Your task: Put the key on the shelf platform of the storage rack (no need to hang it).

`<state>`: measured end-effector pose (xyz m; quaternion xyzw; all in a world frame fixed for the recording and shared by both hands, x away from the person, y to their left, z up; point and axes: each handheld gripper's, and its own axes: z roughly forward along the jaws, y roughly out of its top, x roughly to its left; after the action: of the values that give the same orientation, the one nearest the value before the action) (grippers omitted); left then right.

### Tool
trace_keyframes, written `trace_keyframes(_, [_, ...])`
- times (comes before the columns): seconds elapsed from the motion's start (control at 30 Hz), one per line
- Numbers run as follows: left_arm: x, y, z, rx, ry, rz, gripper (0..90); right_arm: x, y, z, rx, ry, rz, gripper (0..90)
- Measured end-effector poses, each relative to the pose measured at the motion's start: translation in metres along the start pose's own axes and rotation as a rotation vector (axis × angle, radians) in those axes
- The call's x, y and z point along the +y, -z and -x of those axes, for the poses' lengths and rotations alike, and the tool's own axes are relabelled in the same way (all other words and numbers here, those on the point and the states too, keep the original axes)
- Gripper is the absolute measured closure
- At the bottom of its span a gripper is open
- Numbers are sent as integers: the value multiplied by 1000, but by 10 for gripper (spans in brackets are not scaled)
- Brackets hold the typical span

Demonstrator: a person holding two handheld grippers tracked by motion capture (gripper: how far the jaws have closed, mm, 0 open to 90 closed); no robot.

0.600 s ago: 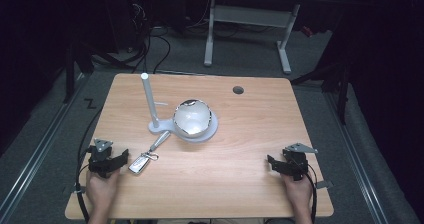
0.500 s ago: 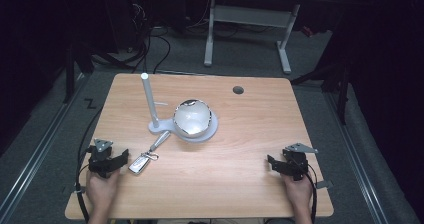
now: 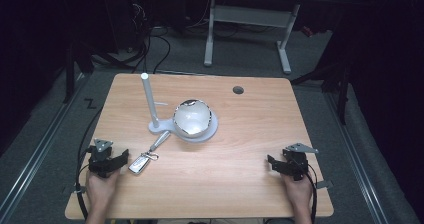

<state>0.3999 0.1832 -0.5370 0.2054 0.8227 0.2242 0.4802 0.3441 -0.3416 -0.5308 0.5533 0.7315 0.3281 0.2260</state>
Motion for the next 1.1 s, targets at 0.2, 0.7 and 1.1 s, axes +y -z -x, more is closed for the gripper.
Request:
trace_keyframes(0.2, [-1, 2, -1, -9, -17, -8, 340, 0, 0, 0, 1, 0, -1, 302])
trace_keyframes(0.7, [9, 6, -2, -7, 27, -25, 333, 0, 0, 0, -2, 2, -1, 302])
trace_keyframes(1.1, [15, 19, 5, -42, 59, -56, 314, 0, 0, 0, -3, 3, -1, 302])
